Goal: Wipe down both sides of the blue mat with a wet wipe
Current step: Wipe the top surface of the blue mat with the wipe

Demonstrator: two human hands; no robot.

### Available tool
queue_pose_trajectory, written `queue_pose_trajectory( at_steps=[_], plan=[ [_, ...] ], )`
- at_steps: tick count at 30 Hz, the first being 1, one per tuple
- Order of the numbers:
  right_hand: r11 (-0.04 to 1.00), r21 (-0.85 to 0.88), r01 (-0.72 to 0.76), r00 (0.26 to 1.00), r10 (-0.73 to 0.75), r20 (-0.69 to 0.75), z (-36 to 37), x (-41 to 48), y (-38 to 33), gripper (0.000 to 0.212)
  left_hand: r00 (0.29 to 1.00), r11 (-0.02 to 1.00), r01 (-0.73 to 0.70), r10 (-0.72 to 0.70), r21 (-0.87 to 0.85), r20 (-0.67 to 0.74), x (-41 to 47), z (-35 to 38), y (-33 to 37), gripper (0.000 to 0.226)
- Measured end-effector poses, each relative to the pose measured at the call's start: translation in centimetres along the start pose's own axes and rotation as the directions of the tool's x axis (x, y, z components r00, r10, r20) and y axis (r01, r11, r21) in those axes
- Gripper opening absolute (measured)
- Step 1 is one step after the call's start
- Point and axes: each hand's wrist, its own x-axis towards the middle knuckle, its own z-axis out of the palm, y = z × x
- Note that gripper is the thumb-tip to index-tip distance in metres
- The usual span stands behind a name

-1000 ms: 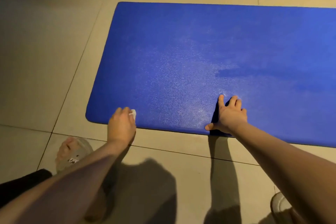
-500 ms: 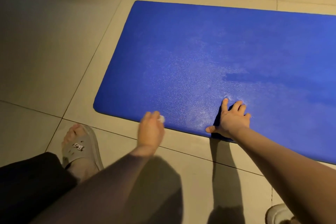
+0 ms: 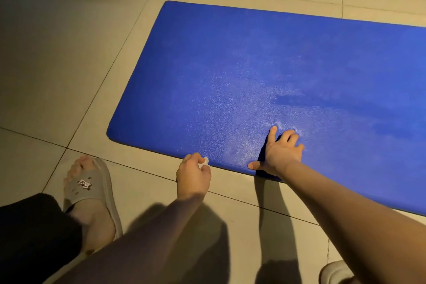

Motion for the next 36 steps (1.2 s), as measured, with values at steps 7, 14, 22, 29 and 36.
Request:
queue_pose_trajectory(
  at_steps=[7, 14, 22, 29, 36],
  plan=[
    [0.989, 0.129, 0.068, 0.998, -0.068, 0.000, -3.7, 1.1, 5.2, 0.122, 0.989, 0.998, 0.062, -0.061, 0.005, -0.137, 3.1, -1.7, 0.1, 0.013],
    [1.000, -0.012, -0.024, 0.998, 0.025, 0.058, -0.7, 2.3, 10.7, 0.161, 0.988, 0.994, -0.105, 0.107, -0.017, 0.108, -2.1, 3.4, 5.0, 0.014],
    [0.997, -0.071, 0.005, 0.998, 0.000, 0.063, -0.8, 2.6, 10.8, 0.162, 0.946, 0.965, -0.249, 0.225, 0.081, 0.234, -4.0, 5.9, 8.6, 0.015],
    [0.996, -0.086, -0.006, 0.998, 0.011, 0.054, -0.6, 2.8, 10.6, 0.163, 0.990, 0.979, 0.081, -0.057, 0.185, -0.132, 3.3, 0.1, 4.7, 0.017],
    [0.994, -0.112, -0.017, 0.997, 0.025, 0.067, -0.7, 3.0, 10.4, 0.163, 0.977, 0.977, -0.168, 0.148, 0.133, 0.151, -3.2, 7.6, 11.3, 0.022]
  ],
)
